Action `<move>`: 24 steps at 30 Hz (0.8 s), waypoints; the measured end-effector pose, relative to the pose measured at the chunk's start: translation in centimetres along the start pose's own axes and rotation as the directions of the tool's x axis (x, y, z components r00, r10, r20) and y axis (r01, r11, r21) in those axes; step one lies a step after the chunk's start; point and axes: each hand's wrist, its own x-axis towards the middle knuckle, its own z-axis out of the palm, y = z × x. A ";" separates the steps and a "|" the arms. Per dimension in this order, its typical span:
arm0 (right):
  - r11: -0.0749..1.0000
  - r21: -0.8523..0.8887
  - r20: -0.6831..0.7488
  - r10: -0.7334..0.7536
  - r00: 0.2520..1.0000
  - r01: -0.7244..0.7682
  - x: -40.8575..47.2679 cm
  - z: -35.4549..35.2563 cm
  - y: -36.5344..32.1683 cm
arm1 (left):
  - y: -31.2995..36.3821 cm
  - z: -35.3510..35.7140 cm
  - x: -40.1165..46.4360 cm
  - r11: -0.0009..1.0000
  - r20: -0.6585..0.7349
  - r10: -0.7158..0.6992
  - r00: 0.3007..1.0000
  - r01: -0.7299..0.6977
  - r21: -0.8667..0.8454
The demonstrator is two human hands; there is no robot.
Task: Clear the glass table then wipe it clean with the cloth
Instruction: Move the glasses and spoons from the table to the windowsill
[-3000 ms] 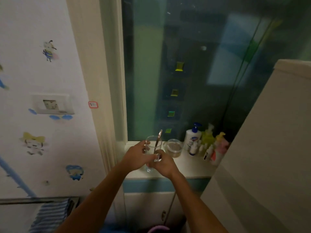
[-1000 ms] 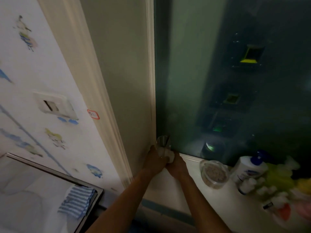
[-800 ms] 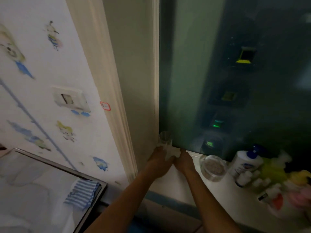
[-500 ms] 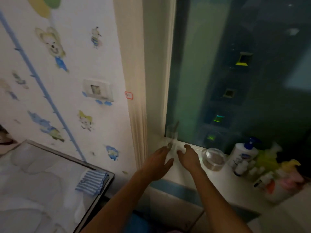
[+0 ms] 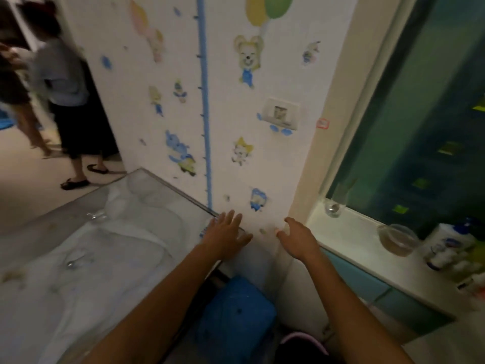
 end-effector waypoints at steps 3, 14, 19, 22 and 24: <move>0.992 -0.020 0.070 -0.122 0.990 0.123 -0.6 3.1 -5.2 | -5.6 -1.5 -4.3 0.994 -0.012 -0.104 0.995 0.104 0.023; 0.892 0.070 0.313 -0.444 0.839 0.446 1.6 15.2 -21.8 | -21.3 -3.4 -15.0 0.870 -0.084 -0.492 0.866 0.487 -0.080; 0.869 0.120 0.439 -0.480 0.760 0.480 4.0 20.7 -26.5 | -27.0 -2.2 -17.7 0.763 -0.058 -0.644 0.763 0.633 -0.130; 0.851 0.170 0.486 -0.511 0.709 0.497 5.9 22.7 -28.7 | -29.3 -1.9 -18.7 0.683 -0.043 -0.728 0.684 0.719 -0.129; 0.833 0.179 0.523 -0.532 0.666 0.524 7.5 24.2 -30.1 | -30.8 -1.7 -19.1 0.626 -0.021 -0.777 0.629 0.768 -0.135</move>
